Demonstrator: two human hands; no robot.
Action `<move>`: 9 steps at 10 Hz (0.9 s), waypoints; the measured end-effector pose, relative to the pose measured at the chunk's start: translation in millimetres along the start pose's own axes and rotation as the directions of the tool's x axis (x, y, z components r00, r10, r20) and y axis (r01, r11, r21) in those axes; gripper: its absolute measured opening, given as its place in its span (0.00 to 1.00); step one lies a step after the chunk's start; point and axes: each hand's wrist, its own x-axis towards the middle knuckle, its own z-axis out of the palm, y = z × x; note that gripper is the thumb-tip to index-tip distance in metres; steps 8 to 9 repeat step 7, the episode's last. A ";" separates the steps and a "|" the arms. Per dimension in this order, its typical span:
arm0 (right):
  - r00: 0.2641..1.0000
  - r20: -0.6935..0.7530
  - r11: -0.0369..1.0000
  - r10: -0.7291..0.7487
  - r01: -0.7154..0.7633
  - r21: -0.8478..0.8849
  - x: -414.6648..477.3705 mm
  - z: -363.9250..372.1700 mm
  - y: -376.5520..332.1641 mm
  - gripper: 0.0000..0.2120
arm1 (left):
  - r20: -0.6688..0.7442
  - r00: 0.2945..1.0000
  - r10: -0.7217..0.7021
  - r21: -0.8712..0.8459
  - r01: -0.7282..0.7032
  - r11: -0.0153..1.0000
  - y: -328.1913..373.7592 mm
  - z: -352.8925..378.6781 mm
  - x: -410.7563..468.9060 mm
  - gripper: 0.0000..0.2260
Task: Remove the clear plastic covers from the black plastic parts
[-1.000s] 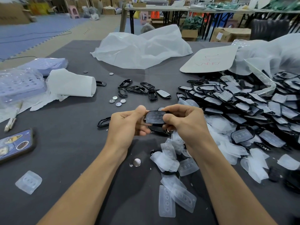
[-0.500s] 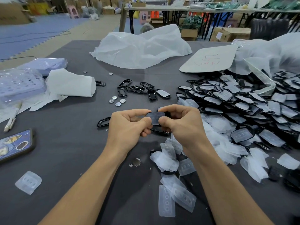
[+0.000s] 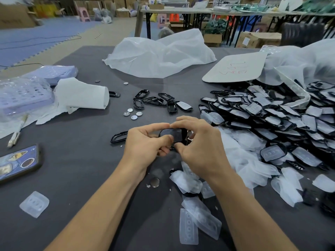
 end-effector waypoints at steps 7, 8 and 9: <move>0.907 -0.377 0.945 0.189 -0.272 -0.183 16.8 -42.6 27.2 0.22 | -0.007 0.965 0.262 0.537 -0.218 0.815 8.8 -4.0 -12.5 0.08; 0.907 -0.377 0.945 0.189 -0.272 -0.183 16.8 -42.6 27.2 0.22 | -0.007 0.965 0.262 0.537 -0.218 0.815 8.8 -4.0 -12.5 0.08; 0.907 -0.377 0.945 0.189 -0.272 -0.183 16.8 -42.6 27.2 0.22 | -0.007 0.965 0.262 0.537 -0.218 0.815 8.8 -4.0 -12.5 0.08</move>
